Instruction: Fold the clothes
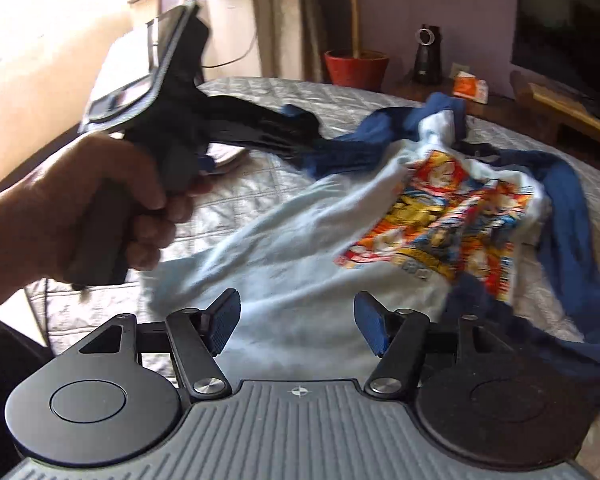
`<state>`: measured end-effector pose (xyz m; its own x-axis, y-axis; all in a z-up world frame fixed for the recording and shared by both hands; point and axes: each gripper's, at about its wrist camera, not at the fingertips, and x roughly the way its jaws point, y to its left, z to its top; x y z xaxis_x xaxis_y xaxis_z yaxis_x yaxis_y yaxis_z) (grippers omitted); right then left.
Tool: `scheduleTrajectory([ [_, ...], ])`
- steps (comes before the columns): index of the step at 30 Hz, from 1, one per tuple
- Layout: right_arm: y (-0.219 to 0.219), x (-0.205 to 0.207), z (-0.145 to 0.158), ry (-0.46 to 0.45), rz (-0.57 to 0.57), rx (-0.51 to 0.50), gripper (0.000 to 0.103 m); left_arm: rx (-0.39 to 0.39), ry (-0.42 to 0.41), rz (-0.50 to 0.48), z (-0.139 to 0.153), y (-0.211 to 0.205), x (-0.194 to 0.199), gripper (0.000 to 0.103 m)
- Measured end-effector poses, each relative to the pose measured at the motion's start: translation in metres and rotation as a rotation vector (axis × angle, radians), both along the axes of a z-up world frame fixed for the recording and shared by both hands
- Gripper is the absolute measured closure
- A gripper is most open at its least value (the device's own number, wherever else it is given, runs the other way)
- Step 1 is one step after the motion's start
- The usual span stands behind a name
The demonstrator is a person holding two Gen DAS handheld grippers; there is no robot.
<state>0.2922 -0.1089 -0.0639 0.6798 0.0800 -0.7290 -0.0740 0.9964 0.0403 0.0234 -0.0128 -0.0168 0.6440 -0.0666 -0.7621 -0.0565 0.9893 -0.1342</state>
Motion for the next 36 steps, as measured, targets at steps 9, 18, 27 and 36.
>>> scheduleTrajectory([
  [9, -0.081, -0.002, -0.047, 0.117, -0.207, -0.074, 0.051, 0.076, 0.023, -0.073, -0.009, -0.025, 0.001, 0.001],
  [18, -0.147, -0.044, -0.042, 0.035, -0.419, 0.085, 0.047, 0.187, 0.047, -0.162, -0.017, -0.050, -0.001, 0.001],
  [27, -0.162, -0.035, -0.057, 0.117, -0.542, -0.195, 0.063, 0.243, 0.035, -0.190, -0.017, -0.055, -0.005, 0.001],
  [36, -0.114, -0.070, -0.022, 0.158, -0.196, 0.054, 0.026, 0.230, 0.036, -0.178, -0.018, -0.052, 0.000, 0.001],
])
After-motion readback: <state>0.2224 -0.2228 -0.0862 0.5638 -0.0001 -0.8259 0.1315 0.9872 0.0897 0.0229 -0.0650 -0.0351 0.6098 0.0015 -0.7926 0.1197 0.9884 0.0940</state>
